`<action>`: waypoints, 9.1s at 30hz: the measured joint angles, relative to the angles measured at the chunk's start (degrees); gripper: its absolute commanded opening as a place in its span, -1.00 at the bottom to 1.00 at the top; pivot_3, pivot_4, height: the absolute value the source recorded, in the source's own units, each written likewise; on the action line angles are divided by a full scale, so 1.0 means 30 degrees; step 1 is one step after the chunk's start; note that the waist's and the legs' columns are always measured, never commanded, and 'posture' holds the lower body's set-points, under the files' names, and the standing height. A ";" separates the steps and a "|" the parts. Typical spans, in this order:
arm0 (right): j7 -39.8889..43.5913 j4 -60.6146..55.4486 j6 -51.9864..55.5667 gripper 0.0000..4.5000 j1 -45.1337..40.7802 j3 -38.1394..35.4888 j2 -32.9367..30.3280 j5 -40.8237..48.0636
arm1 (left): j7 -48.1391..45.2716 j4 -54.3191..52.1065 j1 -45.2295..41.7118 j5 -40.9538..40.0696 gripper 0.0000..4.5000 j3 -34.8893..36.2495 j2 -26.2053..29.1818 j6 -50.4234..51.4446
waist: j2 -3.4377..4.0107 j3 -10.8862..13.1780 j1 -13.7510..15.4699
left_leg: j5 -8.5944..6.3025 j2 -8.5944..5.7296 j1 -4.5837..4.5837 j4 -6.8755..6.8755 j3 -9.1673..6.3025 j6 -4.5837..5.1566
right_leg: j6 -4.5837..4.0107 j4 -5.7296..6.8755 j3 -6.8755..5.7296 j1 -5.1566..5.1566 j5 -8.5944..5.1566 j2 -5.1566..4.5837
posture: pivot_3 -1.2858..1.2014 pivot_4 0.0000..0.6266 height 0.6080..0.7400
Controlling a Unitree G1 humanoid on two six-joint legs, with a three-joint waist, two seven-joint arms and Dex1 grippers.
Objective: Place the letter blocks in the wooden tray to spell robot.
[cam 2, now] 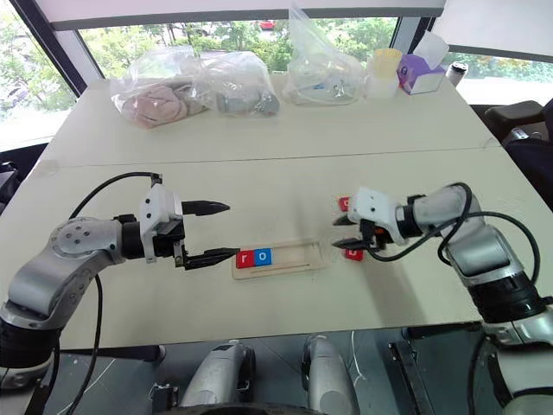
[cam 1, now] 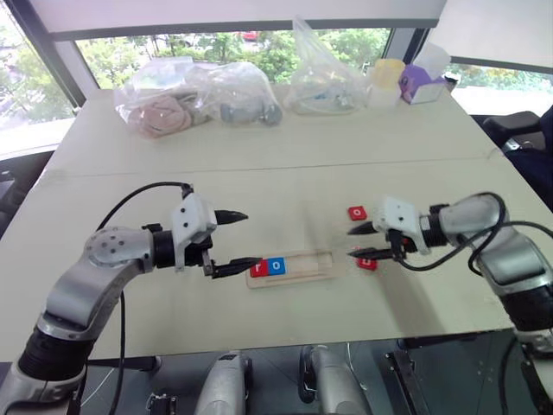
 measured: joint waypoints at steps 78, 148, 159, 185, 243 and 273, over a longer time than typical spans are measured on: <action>-0.2536 -0.2391 0.3395 0.98 0.5047 -0.2715 -0.2292 0.1770 | -0.0352 0.0838 -0.0872 0.0547 1.00 -0.0658 -0.0564 -0.0204 | -0.0004 -0.0003 0.0031 | 0.0001 -0.0018 -0.0019 0.0012 0.0031 -0.0001 | 0.0006 -0.0004 0.0009 0.0003 0.0001 -0.0030 | 0.03 -0.52 1.00; 0.0187 0.2336 -0.0612 -0.48 -0.2473 0.5127 0.4958 -0.2443 | -0.0841 -0.1609 0.2993 0.0301 1.00 0.0994 0.1975 -0.0442 | -0.0012 -0.0009 -0.0006 | 0.0001 -0.0009 0.0043 0.0002 0.0024 -0.0001 | -0.0004 0.0011 0.0055 0.0021 0.0005 -0.0029 | 0.03 -0.52 1.00; 0.0210 0.2899 -0.1078 -0.48 -0.2481 0.5175 0.5121 -0.2659 | -0.0415 -0.1613 0.2192 0.0249 1.00 0.0920 0.1846 -0.0084 | -0.0013 -0.0011 -0.0004 | 0.0002 -0.0010 0.0059 0.0002 0.0025 -0.0001 | -0.0003 0.0014 0.0054 0.0034 0.0004 -0.0027 | 0.03 -0.52 1.00; -0.1405 0.2799 0.0400 0.97 -0.2987 0.3121 0.5478 -0.2051 | 0.0096 -0.1890 0.1307 0.0242 1.00 0.0347 0.1243 0.0566 | -0.0010 -0.0011 -0.0006 | 0.0001 -0.0012 0.0058 -0.0007 0.0025 -0.0001 | -0.0002 0.0012 0.0055 0.0028 0.0004 -0.0027 | 0.03 -0.52 1.00; -1.8780 -0.1648 1.4383 0.97 -0.0077 -0.5744 1.1320 -0.3029 | -0.0054 -0.0936 0.0891 0.0652 1.00 -0.0420 0.0323 -0.0108 | 0.0007 -0.0008 -0.0017 | 0.0001 -0.0001 -0.0019 -0.0022 0.0001 0.0000 | -0.0008 0.0007 0.0057 -0.0033 0.0005 -0.0018 | 0.03 -0.52 1.00; -1.9807 -1.0754 1.9693 -0.46 0.5449 -0.5885 1.0073 -0.1146 | 0.0171 -0.0748 0.0997 0.0771 1.00 -0.0545 0.0265 -0.0425 | 0.0021 -0.0018 -0.0076 | -0.0003 -0.0008 -0.0110 -0.0037 -0.0016 0.0004 | 0.0042 -0.0034 0.0055 -0.0099 -0.0026 -0.0050 | 0.03 -0.52 1.00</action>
